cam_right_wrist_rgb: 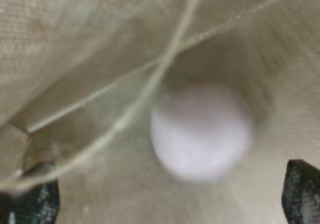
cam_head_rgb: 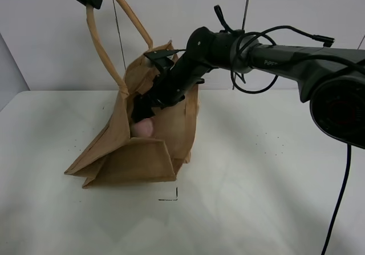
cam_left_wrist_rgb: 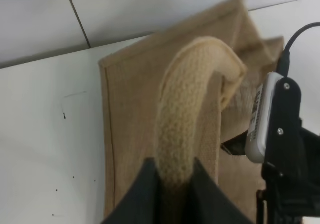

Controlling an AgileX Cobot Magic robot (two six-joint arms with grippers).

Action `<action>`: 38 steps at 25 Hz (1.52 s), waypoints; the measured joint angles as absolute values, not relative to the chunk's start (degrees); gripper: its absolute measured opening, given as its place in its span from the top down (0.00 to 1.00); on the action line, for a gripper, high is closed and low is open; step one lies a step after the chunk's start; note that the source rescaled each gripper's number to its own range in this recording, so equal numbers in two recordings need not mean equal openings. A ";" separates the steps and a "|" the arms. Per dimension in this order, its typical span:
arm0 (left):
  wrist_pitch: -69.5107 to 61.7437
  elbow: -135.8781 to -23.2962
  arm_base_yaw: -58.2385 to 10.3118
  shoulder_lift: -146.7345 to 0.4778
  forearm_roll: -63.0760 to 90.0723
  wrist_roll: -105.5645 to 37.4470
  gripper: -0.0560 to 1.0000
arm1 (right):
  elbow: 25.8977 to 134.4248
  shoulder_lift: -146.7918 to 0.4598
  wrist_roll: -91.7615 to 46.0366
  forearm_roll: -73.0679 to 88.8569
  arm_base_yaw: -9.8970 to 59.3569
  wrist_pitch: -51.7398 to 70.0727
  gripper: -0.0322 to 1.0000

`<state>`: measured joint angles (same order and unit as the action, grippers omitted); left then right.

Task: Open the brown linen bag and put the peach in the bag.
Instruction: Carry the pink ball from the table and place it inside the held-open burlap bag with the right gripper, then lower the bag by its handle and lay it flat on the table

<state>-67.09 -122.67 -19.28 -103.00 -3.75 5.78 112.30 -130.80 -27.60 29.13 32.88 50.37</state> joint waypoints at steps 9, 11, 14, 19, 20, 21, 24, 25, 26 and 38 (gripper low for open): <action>-67.09 -122.67 -19.33 -103.00 -3.75 5.77 0.95 | 118.32 -125.30 -10.58 11.15 32.58 66.99 0.00; -67.09 -122.67 -19.33 -103.00 -3.75 5.77 0.95 | 118.32 -125.17 -7.70 7.77 32.45 68.95 0.00; -67.09 -122.67 -19.33 -103.00 -3.75 5.77 0.95 | 118.32 -125.17 -5.26 5.42 31.08 69.69 0.00; -67.09 -122.67 -19.33 -103.00 -3.75 5.77 0.95 | 118.32 -125.17 -4.12 4.79 24.66 69.69 0.00; -67.09 -122.67 -19.33 -103.00 -3.75 5.77 0.95 | 118.32 -125.17 -4.03 4.67 22.70 69.69 0.00; -67.09 -122.67 -19.33 -103.00 -3.75 5.77 0.95 | 118.32 -125.17 -3.98 4.55 20.66 69.69 0.00; -67.09 -122.67 -19.33 -103.00 -3.75 5.77 0.95 | 118.32 -125.23 -3.98 4.39 14.60 69.69 0.00; -67.09 -122.67 -19.33 -103.00 -3.75 5.77 0.95 | 118.32 -125.23 -3.98 4.31 12.48 69.69 0.00; -67.09 -122.67 -19.33 -103.00 -3.75 5.77 0.95 | 118.32 -125.23 -3.98 4.24 10.79 69.69 0.00; -67.09 -122.67 -19.33 -103.00 -3.75 5.71 0.95 | 114.14 -121.82 -3.80 3.83 2.71 69.64 0.00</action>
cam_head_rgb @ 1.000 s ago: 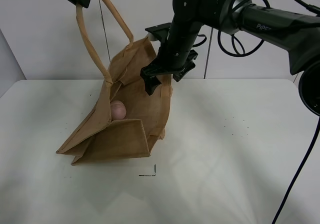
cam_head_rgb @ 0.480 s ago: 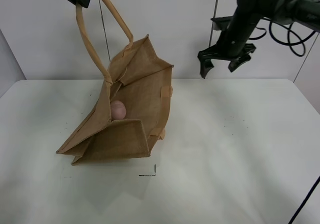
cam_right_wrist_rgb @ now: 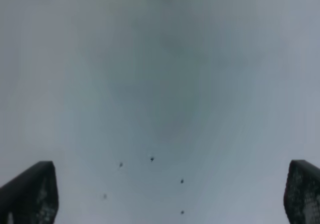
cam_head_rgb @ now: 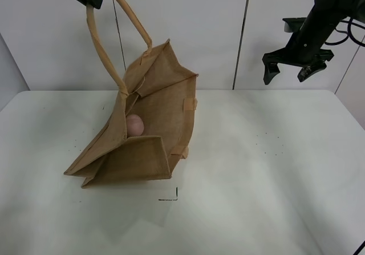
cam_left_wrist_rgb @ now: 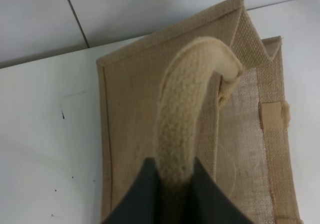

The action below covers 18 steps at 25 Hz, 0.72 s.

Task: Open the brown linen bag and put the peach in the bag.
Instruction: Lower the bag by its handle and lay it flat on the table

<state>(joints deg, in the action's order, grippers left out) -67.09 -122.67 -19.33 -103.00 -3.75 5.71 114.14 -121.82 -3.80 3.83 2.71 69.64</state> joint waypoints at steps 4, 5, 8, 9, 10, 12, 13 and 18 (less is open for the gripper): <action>-67.09 -122.67 -19.33 -103.00 -3.75 5.71 0.95 | 103.29 -112.94 -3.80 3.83 2.71 69.58 0.00; -67.09 -122.67 -19.33 -103.00 -3.75 5.71 0.95 | 100.25 -109.93 -3.80 3.83 2.71 69.58 0.00; -67.09 -122.67 -19.33 -103.00 -3.75 5.71 0.95 | 88.22 -100.50 -3.80 3.83 2.71 69.58 0.00; -67.09 -122.67 -19.33 -103.00 -3.75 5.71 0.95 | 84.70 -97.04 -3.80 3.83 2.71 69.58 0.00; -67.09 -122.67 -19.33 -103.00 -3.75 5.71 0.95 | 80.44 -94.12 -3.80 3.83 2.71 69.58 0.00; -67.09 -122.67 -19.33 -103.00 -3.75 5.71 0.95 | 71.94 -87.03 -3.80 3.83 2.71 69.64 0.00; -67.09 -122.67 -19.33 -103.00 -3.75 5.71 0.95 | 68.47 -83.43 -3.80 3.83 2.71 69.64 0.00; -67.09 -122.67 -19.33 -103.00 -3.75 5.71 0.95 | 50.11 -66.61 -3.80 3.60 2.71 69.70 0.00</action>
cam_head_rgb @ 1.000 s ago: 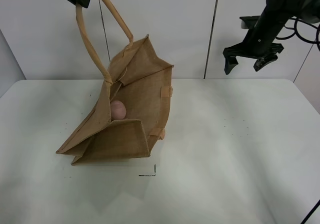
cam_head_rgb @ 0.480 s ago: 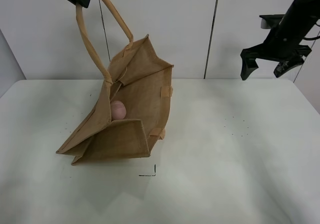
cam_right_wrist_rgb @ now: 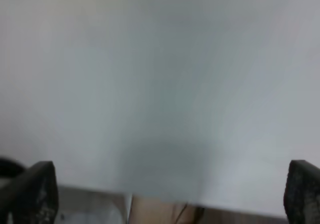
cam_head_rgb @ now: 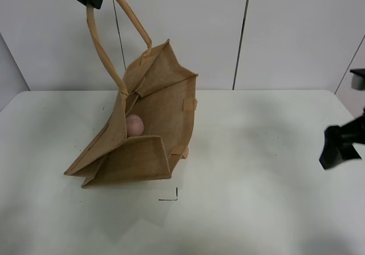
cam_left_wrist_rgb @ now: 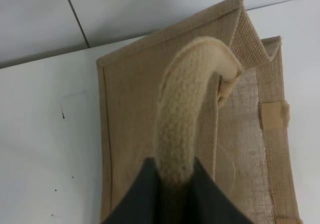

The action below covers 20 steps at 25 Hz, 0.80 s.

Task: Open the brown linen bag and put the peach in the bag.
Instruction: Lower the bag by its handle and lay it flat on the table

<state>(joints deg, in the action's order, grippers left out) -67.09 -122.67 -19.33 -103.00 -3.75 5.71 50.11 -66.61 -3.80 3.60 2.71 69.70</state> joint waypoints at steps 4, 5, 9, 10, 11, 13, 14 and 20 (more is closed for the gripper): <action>-67.09 -122.67 -19.33 -103.00 -3.75 5.71 0.95 | 38.40 -52.14 -3.80 3.55 2.71 66.95 0.00; -67.09 -122.67 -19.33 -103.00 -3.75 5.71 0.95 | 36.34 -48.26 -3.80 3.55 2.71 65.78 0.00; -67.09 -122.67 -19.33 -103.00 -3.75 5.71 0.95 | 29.63 -33.23 -3.80 3.72 2.71 61.15 0.00; -67.09 -122.67 -19.33 -103.00 -3.75 5.71 0.95 | 29.01 -30.10 -3.80 3.72 2.71 60.21 0.00; -67.09 -122.67 -19.33 -103.00 -3.75 5.71 0.95 | 28.76 -26.58 -3.80 3.72 2.71 59.60 0.00; -67.09 -122.67 -19.33 -103.00 -3.75 5.71 0.95 | 28.70 -20.17 -3.80 3.72 2.71 59.11 0.00; -67.09 -122.67 -19.33 -103.00 -3.75 5.71 0.95 | 28.70 -17.67 -3.80 3.72 2.71 59.11 0.00; -67.09 -122.67 -19.33 -103.00 -3.75 5.71 0.95 | 28.64 -2.07 -3.80 3.60 2.71 59.11 0.00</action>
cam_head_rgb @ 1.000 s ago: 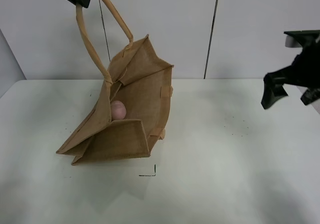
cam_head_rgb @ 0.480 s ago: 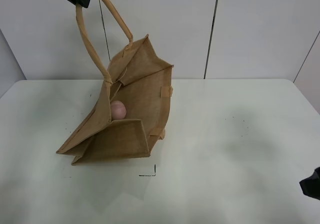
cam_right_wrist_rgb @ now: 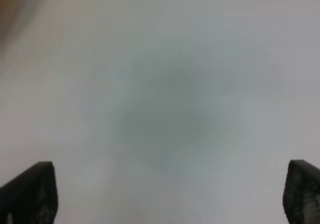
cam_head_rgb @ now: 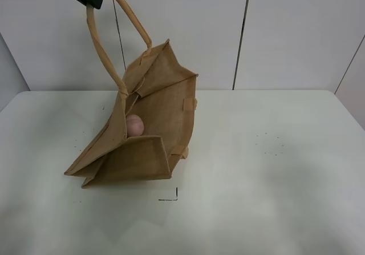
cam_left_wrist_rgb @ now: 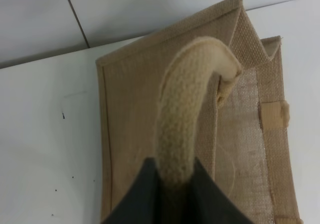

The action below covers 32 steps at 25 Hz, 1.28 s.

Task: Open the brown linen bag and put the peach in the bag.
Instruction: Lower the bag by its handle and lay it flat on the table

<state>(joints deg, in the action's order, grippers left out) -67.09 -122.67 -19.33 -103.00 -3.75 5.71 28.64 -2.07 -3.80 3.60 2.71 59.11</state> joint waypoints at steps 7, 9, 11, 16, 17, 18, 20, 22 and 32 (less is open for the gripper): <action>-66.94 -119.34 -19.33 -102.94 -2.35 5.64 0.95 | 28.64 0.15 -3.80 3.42 2.84 59.11 0.00; -66.88 -116.65 -19.33 -103.23 -0.82 5.64 0.95 | 28.64 0.15 -3.80 3.36 2.84 59.11 0.00; -65.95 -113.60 -19.33 -104.38 1.05 5.69 0.95 | 28.64 0.15 -3.80 3.36 2.84 59.11 0.00; -58.91 -107.39 -19.33 -110.60 5.27 5.69 0.95 | 28.64 0.15 -3.80 3.36 2.84 59.11 0.00; -57.84 -106.58 -19.33 -112.32 5.63 5.69 0.95 | 28.64 0.15 -3.80 3.36 2.84 59.11 0.00; -56.70 -106.06 -19.33 -113.79 5.97 5.69 0.95 | 28.64 0.15 -3.80 3.36 2.84 59.11 0.00; -55.45 -105.59 -19.33 -117.00 6.31 5.23 0.95 | 28.64 0.15 -3.80 3.36 2.84 59.11 0.00; -55.12 -105.59 -19.33 -120.42 7.13 4.13 0.95 | 28.64 0.15 -3.80 3.36 2.84 59.11 0.00; -55.01 -105.53 -19.33 -124.07 10.65 -1.77 0.16 | 28.64 0.15 -3.80 3.32 2.84 59.11 0.00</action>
<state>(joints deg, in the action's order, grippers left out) -55.01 -105.53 -19.33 -124.07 10.65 -1.77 28.64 0.15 -3.80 3.32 2.84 59.11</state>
